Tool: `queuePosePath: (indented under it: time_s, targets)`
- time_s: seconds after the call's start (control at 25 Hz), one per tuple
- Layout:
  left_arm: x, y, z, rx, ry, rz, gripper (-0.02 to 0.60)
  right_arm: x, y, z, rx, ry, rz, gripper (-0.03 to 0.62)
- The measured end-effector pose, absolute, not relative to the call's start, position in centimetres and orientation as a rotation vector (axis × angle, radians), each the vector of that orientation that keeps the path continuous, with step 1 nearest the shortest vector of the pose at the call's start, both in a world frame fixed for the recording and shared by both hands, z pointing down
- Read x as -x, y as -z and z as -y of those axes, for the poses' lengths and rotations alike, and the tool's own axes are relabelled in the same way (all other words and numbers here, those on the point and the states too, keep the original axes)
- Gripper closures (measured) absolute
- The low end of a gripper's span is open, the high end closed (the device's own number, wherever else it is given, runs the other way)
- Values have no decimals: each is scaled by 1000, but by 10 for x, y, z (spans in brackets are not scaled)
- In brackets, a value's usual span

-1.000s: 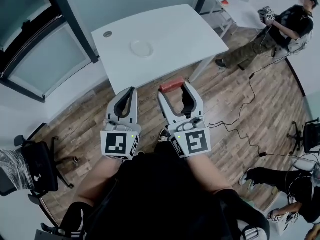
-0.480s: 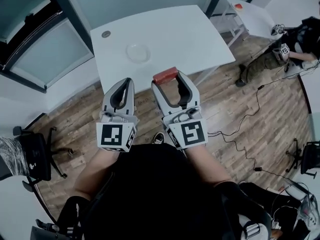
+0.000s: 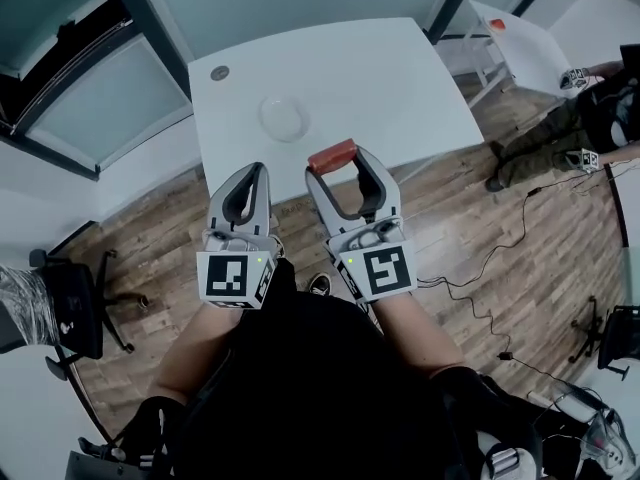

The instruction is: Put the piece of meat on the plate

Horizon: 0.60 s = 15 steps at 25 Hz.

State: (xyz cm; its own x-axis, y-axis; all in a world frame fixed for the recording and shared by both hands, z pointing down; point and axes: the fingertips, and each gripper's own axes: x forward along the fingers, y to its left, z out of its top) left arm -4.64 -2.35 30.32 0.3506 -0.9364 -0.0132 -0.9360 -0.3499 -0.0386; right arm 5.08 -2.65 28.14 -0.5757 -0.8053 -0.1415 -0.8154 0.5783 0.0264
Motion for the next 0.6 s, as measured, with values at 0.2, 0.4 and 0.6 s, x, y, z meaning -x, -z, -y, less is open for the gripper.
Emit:
queuePosePath:
  time_s: [0.2,0.4,0.6]
  targets:
    - [58,-320,55,2601,30,-1768,592,-41,-293,54,1427,-101,-2706,316]
    - [71,-322,105,2653,20,-1713,592,-24,-293,99,1478,-103,-2699,316]
    - [83,-326,148,2709,9,-1643,592,-14,-304,139,1553,-84,-2703,316]
